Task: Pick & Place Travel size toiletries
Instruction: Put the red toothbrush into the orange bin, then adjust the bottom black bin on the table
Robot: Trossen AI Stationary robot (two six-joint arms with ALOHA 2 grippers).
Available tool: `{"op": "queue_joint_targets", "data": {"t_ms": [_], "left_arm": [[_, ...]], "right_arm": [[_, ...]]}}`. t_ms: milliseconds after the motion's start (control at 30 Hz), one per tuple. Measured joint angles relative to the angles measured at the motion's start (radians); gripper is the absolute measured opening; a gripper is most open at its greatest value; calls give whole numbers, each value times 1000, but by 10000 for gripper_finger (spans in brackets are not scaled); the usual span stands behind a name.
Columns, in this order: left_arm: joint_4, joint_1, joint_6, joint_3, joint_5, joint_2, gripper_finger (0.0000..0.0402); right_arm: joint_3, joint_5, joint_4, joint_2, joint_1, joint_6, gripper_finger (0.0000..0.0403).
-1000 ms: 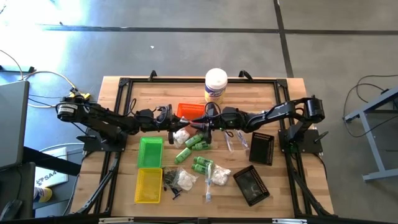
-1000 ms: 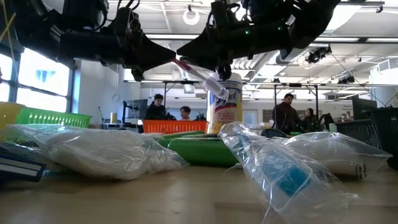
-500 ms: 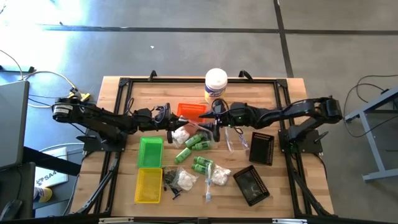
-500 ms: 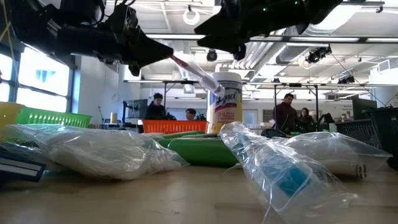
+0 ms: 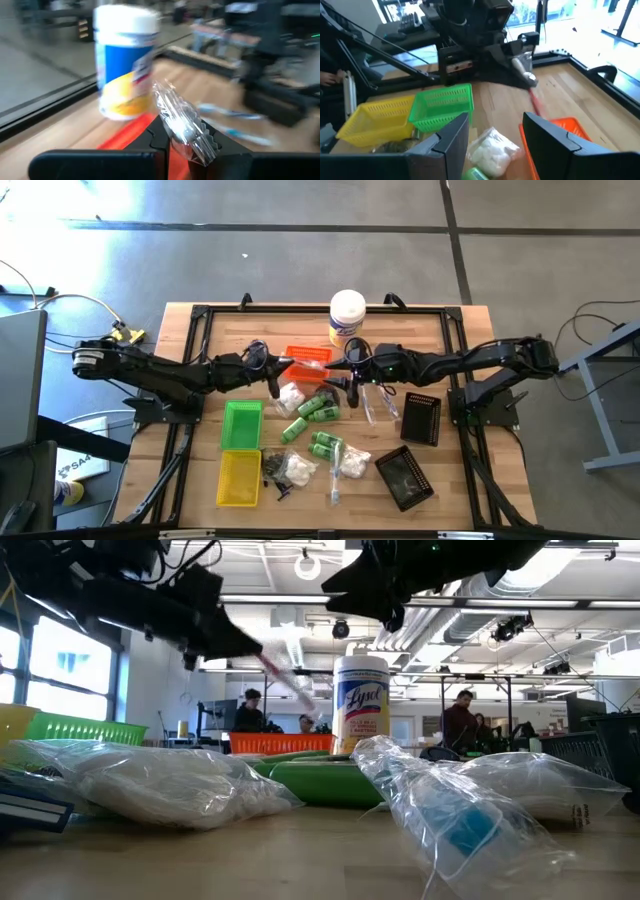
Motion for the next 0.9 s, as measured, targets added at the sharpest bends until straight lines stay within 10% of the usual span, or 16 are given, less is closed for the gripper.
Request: {"op": "queue_joint_targets", "data": {"t_ms": [533,900], "left_arm": [[-120,165,-227,0,154,1,35],[-114,162,-227,0,154,1,157]], "right_arm": [[0,55,10,1,0,0,180],[0,53,10,1,0,-22,180]]}}
